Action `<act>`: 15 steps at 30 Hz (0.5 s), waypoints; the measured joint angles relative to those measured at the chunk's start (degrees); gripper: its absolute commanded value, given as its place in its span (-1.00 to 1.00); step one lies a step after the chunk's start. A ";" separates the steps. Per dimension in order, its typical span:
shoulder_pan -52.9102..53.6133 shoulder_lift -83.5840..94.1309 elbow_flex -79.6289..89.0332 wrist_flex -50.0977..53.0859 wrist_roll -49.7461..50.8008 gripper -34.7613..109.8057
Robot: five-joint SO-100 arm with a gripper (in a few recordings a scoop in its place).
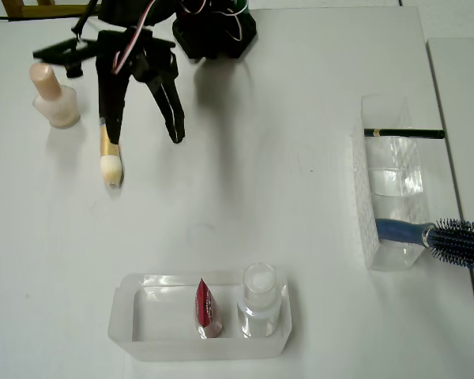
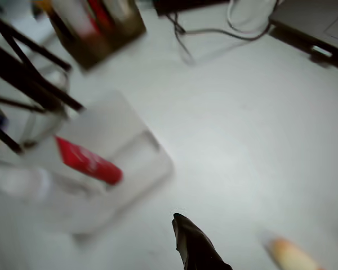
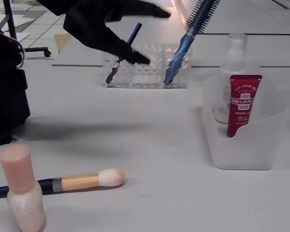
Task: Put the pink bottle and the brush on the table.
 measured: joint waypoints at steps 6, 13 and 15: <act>-4.83 9.23 11.51 -8.70 17.05 -0.09; -8.35 22.41 27.51 -12.92 30.15 -0.36; -9.58 27.95 33.66 -13.01 33.31 -0.47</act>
